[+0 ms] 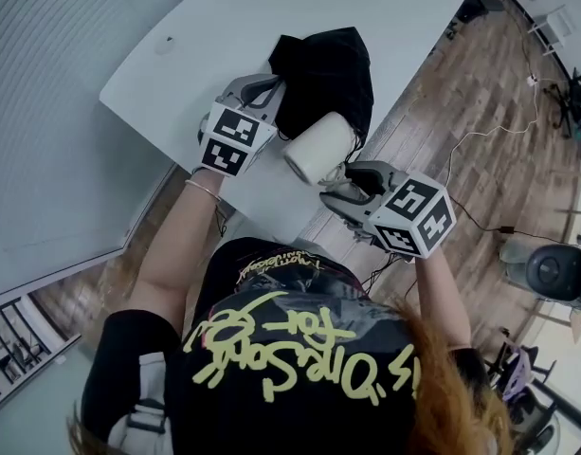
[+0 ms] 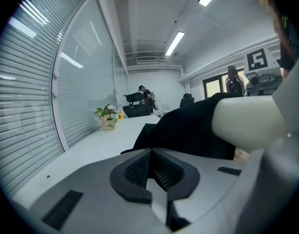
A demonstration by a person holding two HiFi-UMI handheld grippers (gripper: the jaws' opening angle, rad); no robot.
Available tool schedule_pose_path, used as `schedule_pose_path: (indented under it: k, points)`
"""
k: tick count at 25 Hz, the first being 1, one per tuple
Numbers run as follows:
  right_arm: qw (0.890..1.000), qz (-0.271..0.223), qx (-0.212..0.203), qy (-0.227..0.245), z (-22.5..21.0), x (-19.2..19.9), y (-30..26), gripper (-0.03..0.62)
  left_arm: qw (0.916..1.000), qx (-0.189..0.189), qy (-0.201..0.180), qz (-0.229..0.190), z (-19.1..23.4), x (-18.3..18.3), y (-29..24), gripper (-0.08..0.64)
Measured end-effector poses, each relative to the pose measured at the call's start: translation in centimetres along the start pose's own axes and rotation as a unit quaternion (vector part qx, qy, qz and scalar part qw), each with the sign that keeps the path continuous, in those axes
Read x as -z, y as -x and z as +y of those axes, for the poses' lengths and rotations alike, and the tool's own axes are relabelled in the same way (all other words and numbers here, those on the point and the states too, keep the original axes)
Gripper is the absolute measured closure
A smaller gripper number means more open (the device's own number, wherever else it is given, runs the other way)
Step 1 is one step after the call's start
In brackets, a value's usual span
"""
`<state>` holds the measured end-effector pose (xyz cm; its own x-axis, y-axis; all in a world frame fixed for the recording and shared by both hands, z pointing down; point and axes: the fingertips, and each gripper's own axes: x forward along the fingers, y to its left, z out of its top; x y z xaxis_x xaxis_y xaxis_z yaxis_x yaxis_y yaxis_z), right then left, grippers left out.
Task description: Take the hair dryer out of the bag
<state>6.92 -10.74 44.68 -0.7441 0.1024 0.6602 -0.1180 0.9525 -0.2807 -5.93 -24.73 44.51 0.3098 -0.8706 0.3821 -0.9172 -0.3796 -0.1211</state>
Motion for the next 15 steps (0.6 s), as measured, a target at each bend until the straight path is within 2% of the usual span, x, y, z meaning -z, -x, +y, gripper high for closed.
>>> schedule_pose_path:
  k: [10, 15]
  points:
    - [1.0, -0.02, -0.002, -0.001, 0.8, -0.4, 1.9, 0.405, 0.9998, -0.008, -0.009, 0.017, 0.2, 1.3, -1.0, 0.558]
    - [0.999, -0.04, 0.012, -0.013, 0.5, -0.6, 3.6, 0.405, 0.9991, 0.0, -0.037, 0.019, -0.9, 1.5, -1.0, 0.558]
